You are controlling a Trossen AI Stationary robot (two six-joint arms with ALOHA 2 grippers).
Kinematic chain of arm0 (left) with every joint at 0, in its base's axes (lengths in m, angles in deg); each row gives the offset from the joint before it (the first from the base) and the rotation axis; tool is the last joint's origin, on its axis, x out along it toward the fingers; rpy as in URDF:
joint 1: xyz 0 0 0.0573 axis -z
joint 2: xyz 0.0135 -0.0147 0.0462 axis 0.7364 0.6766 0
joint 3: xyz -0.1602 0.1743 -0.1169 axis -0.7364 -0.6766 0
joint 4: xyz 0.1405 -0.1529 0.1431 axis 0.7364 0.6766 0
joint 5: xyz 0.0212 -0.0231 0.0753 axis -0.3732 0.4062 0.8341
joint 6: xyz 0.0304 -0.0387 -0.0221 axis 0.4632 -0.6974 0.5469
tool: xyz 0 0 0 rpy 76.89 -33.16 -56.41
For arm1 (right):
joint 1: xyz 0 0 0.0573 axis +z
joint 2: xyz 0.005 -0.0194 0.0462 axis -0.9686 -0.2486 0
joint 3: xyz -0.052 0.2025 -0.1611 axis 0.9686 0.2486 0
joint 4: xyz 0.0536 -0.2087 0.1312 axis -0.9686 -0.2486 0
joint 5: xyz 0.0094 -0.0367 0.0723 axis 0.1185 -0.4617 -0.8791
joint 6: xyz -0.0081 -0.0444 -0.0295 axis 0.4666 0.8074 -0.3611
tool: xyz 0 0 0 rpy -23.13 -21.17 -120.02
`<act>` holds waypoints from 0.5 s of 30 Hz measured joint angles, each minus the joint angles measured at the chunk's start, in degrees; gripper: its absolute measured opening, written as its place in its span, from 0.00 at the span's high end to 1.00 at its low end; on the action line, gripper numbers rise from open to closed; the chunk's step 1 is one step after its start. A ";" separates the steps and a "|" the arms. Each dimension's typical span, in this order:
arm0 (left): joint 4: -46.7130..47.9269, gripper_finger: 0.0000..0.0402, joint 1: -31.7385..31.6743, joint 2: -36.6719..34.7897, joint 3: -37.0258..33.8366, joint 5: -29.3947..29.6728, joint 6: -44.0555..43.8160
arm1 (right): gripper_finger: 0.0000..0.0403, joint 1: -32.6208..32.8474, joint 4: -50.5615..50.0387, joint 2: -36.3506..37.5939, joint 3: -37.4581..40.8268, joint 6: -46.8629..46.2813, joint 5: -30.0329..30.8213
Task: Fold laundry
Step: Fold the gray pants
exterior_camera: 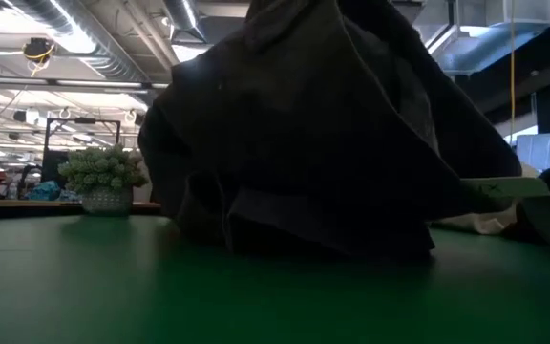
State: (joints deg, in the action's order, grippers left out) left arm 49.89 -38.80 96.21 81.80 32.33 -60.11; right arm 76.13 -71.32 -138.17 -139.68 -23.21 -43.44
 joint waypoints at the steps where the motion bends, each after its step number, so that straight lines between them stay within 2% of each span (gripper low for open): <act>1: 0.60 0.41 1.58 0.01 0.00 1.24 -3.17 | 1.00 -0.53 0.36 -0.02 0.67 -0.29 -0.13; 6: 0.65 0.41 8.58 1.26 -0.76 9.94 -20.52 | 1.00 -3.08 4.43 -0.02 3.98 -2.08 -1.65; 10: 0.12 0.41 13.59 3.16 -3.61 16.91 -30.71 | 1.00 -4.81 7.89 0.00 5.77 -4.08 -1.95; 15: -4.57 0.41 17.97 8.33 -7.94 21.48 -41.75 | 1.00 -6.37 9.37 -0.02 6.14 -6.15 -2.73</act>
State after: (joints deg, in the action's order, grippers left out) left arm 45.32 -20.83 104.54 73.86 53.82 -101.86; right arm 69.75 -61.95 -138.19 -133.54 -29.36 -46.16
